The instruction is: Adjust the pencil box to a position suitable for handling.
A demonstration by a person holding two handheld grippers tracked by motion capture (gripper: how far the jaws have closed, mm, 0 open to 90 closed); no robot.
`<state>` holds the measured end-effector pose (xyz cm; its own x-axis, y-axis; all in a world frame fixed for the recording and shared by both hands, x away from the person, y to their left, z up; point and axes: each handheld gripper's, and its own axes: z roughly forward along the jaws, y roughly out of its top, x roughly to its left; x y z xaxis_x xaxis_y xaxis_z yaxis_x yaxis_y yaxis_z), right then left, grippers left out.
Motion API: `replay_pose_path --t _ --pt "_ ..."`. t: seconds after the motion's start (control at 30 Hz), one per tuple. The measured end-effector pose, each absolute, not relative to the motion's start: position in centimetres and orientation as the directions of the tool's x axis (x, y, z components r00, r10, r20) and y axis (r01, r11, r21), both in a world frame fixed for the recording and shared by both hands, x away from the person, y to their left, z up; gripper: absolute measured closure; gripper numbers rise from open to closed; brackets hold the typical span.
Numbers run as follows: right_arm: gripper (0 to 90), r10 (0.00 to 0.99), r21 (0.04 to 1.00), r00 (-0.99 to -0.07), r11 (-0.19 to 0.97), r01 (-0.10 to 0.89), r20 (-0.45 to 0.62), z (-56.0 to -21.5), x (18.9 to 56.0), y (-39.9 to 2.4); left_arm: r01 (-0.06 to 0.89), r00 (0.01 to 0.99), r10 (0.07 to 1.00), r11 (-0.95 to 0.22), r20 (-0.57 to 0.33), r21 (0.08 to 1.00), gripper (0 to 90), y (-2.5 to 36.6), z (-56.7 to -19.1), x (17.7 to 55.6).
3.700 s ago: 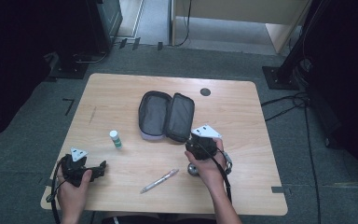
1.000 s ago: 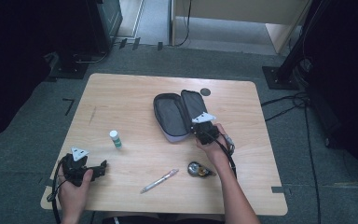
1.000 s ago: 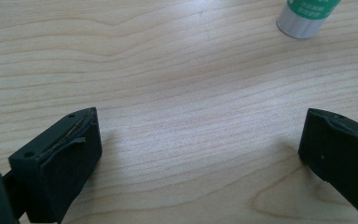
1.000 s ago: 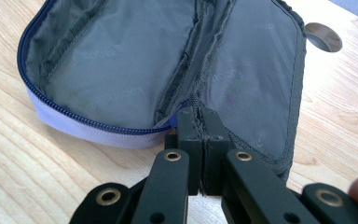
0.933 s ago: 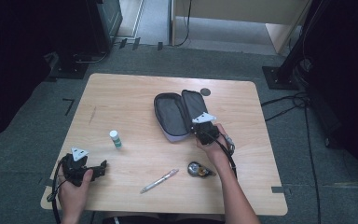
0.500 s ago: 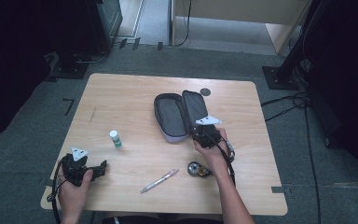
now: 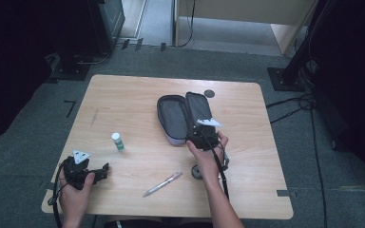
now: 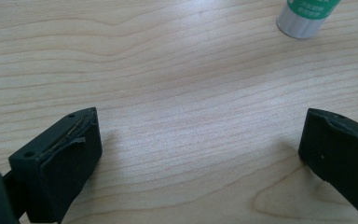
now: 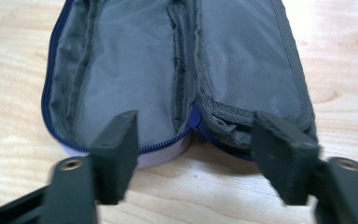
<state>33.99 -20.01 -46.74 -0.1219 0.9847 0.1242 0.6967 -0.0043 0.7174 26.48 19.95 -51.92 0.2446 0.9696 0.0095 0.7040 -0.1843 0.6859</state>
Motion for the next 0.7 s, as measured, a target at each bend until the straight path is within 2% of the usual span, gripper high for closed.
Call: replay_pose_path --t 0.07,0.13,0.3,0.37,0.4,0.43,0.47,0.5,0.53,0.6,0.63,0.7 --pt "27.5 0.986 0.712 -0.110 -0.015 0.702 0.129 -46.8 34.1 -19.9 0.704 0.246 0.969 -0.186 0.011 0.685 0.0 20.0 -51.9 26.5" --pt "19.4 0.992 0.693 -0.072 -0.023 0.721 0.108 -47.2 34.7 -19.2 0.704 0.246 0.969 -0.186 0.011 0.685 0.0 20.0 -51.9 26.5" --pt "15.7 0.997 0.677 -0.028 -0.030 0.735 0.074 -47.9 35.4 -18.8 0.704 0.245 0.969 -0.186 0.011 0.685 0.0 20.0 -51.9 26.5" --pt "16.5 0.998 0.671 -0.022 -0.023 0.741 0.059 -48.1 35.6 -18.8 0.704 0.246 0.969 -0.186 0.011 0.685 0.0 20.0 -51.9 26.5" --pt "21.3 0.999 0.671 -0.031 -0.005 0.741 0.041 -48.4 35.8 -18.9 0.704 0.245 0.969 -0.186 0.011 0.685 0.0 20.0 -51.9 26.5" --pt "21.3 0.999 0.671 -0.031 -0.005 0.741 0.041 -48.4 35.8 -18.9 0.704 0.245 0.969 -0.186 0.011 0.685 0.0 20.0 -51.9 26.5" --pt "26.4 0.999 0.675 -0.044 0.017 0.738 0.023 -48.4 35.7 -19.0 0.704 0.245 0.969 -0.186 0.011 0.685 0.0 20.0 -51.9 26.5" --pt "26.4 0.999 0.675 -0.044 0.017 0.738 0.023 -48.4 35.7 -19.0 0.704 0.245 0.969 -0.186 0.011 0.685 0.0 20.0 -51.9 26.5" --pt "31.9 0.998 0.679 -0.063 0.043 0.733 0.005 -48.4 35.7 -19.3 0.704 0.245 0.969 -0.186 0.011 0.685 0.0 20.0 -51.9 26.5" --pt "32.6 0.997 0.679 -0.078 0.062 0.731 -0.007 -48.4 35.6 -19.4 0.704 0.245 0.969 -0.186 0.011 0.685 0.0 20.0 -51.9 26.5" --pt "36.0 0.994 0.678 -0.091 0.111 0.727 -0.065 -48.4 35.6 -19.7 0.704 0.245 0.969 -0.186 0.011 0.685 0.0 20.0 -51.9 26.5" --pt "37.3 0.991 0.674 -0.099 0.135 0.726 -0.091 -48.5 35.6 -19.8 0.704 0.246 0.969 -0.186 0.011 0.685 0.0 20.0 -51.9 26.5"
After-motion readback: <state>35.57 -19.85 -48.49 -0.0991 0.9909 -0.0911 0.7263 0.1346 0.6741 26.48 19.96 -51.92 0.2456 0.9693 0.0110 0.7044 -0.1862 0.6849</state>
